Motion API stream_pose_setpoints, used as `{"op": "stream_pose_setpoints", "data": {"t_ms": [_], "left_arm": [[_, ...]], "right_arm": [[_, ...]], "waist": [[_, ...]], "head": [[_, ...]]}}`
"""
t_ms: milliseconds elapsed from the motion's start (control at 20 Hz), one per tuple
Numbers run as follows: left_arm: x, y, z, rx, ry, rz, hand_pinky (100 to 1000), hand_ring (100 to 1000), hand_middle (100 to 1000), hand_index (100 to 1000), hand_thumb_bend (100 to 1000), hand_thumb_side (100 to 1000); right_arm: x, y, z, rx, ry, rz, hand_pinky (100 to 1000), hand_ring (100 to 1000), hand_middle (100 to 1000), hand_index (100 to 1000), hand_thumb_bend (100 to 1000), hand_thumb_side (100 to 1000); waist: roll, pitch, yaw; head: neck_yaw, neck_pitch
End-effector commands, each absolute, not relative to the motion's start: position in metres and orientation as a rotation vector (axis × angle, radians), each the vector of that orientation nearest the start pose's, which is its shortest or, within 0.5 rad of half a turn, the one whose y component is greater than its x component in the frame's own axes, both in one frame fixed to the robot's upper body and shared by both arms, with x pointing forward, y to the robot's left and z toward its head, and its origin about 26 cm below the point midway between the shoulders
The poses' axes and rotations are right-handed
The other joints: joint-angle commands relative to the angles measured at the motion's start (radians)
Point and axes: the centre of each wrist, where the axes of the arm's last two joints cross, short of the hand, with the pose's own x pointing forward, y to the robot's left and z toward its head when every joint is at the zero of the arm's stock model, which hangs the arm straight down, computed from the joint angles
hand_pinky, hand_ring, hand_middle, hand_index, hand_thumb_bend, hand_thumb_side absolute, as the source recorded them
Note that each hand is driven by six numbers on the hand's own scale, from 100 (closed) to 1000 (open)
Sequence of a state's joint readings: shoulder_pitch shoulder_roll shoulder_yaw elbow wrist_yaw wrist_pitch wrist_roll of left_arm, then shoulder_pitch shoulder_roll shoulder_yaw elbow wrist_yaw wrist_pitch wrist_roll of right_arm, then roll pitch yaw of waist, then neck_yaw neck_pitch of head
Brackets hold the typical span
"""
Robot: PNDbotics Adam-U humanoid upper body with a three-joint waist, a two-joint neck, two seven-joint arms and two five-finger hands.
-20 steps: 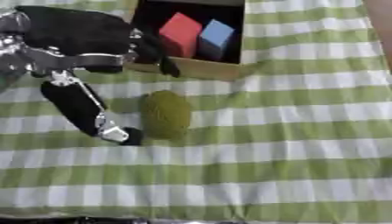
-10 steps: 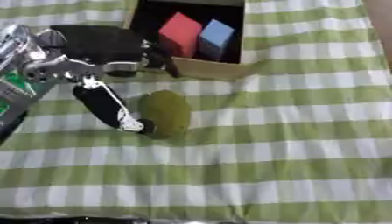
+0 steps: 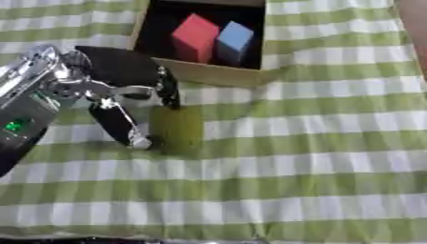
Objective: Pick up objects on the table and place them in the box.
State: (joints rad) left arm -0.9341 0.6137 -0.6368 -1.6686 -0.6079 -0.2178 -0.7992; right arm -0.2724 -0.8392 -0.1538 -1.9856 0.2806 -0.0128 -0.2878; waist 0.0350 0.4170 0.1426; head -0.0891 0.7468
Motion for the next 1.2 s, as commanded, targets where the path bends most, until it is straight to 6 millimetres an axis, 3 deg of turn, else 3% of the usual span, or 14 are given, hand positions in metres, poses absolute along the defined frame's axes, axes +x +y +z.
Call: {"op": "stream_pose_setpoints", "data": {"t_ms": [50, 150, 200, 300, 500, 1000, 1200], "left_arm": [[0.359, 0.144, 0.269, -0.707, 1.693, 2.847, 719, 662, 586, 722, 294, 308], [0.361, 0.143, 0.268, -0.722, 1.716, 2.832, 716, 658, 583, 719, 285, 285], [0.362, 0.143, 0.267, -0.730, 1.725, 2.823, 701, 642, 563, 696, 188, 190], [0.362, 0.142, 0.266, -0.748, 1.758, 2.791, 681, 621, 538, 665, 100, 129], [0.352, 0.142, 0.274, -0.750, 1.854, 2.694, 653, 595, 506, 611, 100, 131], [0.295, 0.155, 0.325, -0.808, 2.022, 2.461, 591, 549, 450, 516, 100, 122], [0.290, 0.161, 0.340, -0.837, 2.072, 2.401, 584, 540, 431, 485, 100, 111]], "right_arm": [[0.277, -0.356, 0.288, 1.625, 3.127, -0.789, 874, 929, 553, 833, 100, 459], [0.277, -0.356, 0.288, 1.623, 3.132, -0.788, 874, 929, 553, 833, 100, 459], [0.277, -0.356, 0.287, 1.622, 3.134, -0.787, 874, 929, 553, 833, 100, 460], [0.277, -0.356, 0.287, 1.624, 3.135, -0.788, 874, 930, 553, 833, 100, 458], [0.277, -0.357, 0.285, 1.631, 3.140, -0.787, 874, 930, 552, 833, 100, 459], [0.276, -0.360, 0.282, 1.658, 3.140, -0.789, 874, 931, 551, 834, 100, 458], [0.275, -0.360, 0.282, 1.666, 3.139, -0.785, 874, 931, 551, 834, 100, 459]], "waist": [[-0.001, -0.028, -0.001], [-0.002, -0.030, -0.002], [-0.002, -0.031, -0.003], [-0.003, -0.032, -0.003], [0.000, -0.033, -0.002], [0.004, -0.039, 0.006], [0.005, -0.043, 0.008]], "head": [[0.002, -0.004], [0.002, -0.004], [0.003, -0.004], [0.002, -0.004], [-0.002, -0.006], [-0.015, -0.006], [-0.020, -0.006]]}}
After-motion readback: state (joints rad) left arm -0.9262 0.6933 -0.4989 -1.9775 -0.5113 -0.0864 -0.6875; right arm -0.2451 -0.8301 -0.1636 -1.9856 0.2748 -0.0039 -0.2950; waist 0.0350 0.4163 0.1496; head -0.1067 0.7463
